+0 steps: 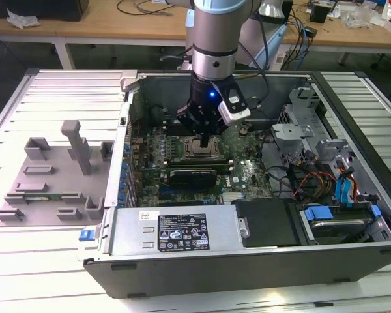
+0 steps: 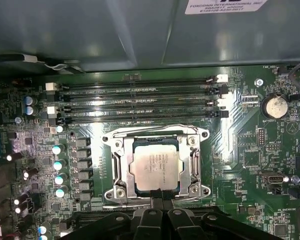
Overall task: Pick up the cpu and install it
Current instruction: 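Install the second cpu locking lever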
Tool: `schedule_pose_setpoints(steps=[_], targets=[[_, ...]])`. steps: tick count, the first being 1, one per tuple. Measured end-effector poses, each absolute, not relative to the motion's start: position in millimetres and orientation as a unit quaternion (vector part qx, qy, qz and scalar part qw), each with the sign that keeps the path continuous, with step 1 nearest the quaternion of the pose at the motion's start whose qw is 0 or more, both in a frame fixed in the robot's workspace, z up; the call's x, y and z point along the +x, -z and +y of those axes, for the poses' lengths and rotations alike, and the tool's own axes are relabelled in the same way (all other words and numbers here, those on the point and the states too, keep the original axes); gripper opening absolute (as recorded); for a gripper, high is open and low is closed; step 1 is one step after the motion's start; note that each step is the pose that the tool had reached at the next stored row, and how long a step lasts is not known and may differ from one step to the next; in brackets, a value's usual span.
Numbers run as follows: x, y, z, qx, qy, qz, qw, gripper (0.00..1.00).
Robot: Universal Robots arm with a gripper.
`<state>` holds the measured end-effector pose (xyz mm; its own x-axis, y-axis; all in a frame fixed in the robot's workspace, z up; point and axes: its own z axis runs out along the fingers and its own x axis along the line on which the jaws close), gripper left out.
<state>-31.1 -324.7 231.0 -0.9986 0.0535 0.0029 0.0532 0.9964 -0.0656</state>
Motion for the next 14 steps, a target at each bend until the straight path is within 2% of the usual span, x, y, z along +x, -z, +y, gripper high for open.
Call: schedule_pose_setpoints(steps=[14], targets=[[-31.1, -233.0, -324.6, -0.027, -0.033, -0.999, 0.002, 0.11]])
